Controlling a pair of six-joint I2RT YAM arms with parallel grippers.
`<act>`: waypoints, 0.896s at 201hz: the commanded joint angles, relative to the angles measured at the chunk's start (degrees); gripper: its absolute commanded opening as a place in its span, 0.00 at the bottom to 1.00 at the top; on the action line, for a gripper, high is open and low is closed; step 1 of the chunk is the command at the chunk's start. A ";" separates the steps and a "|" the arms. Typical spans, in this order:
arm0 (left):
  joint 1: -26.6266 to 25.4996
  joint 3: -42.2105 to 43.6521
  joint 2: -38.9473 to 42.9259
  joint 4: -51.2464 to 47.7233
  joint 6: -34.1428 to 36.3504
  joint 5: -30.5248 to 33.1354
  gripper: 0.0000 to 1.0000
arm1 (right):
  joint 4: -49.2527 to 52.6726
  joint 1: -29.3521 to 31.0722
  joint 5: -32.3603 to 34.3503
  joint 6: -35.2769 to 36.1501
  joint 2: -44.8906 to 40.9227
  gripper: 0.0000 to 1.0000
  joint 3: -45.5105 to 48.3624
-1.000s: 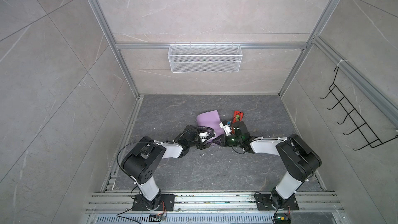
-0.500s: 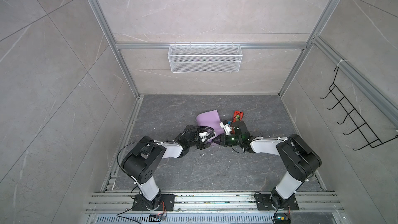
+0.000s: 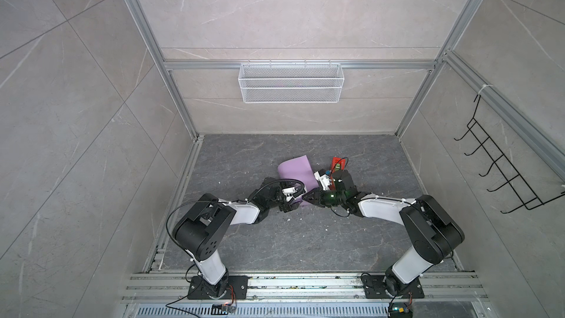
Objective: Wrap the gift box in paper
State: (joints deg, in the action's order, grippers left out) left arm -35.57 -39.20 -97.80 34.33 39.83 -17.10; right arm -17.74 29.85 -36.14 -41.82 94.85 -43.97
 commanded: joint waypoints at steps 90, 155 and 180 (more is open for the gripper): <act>0.38 -0.97 -1.06 -2.60 -2.25 -0.21 0.79 | 6.33 -0.80 1.97 3.48 -4.22 0.30 -0.33; 0.35 -0.79 -0.71 -2.34 -2.59 -0.26 0.77 | 13.15 -1.43 5.04 7.91 -8.11 0.31 1.33; 0.41 -0.61 -0.45 -2.31 -2.66 -0.43 0.76 | 13.87 -1.41 5.78 8.75 -9.97 0.30 3.07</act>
State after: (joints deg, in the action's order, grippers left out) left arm -35.57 -39.42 -97.82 34.33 38.92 -16.80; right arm -7.01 28.56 -32.08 -35.73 87.31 -42.83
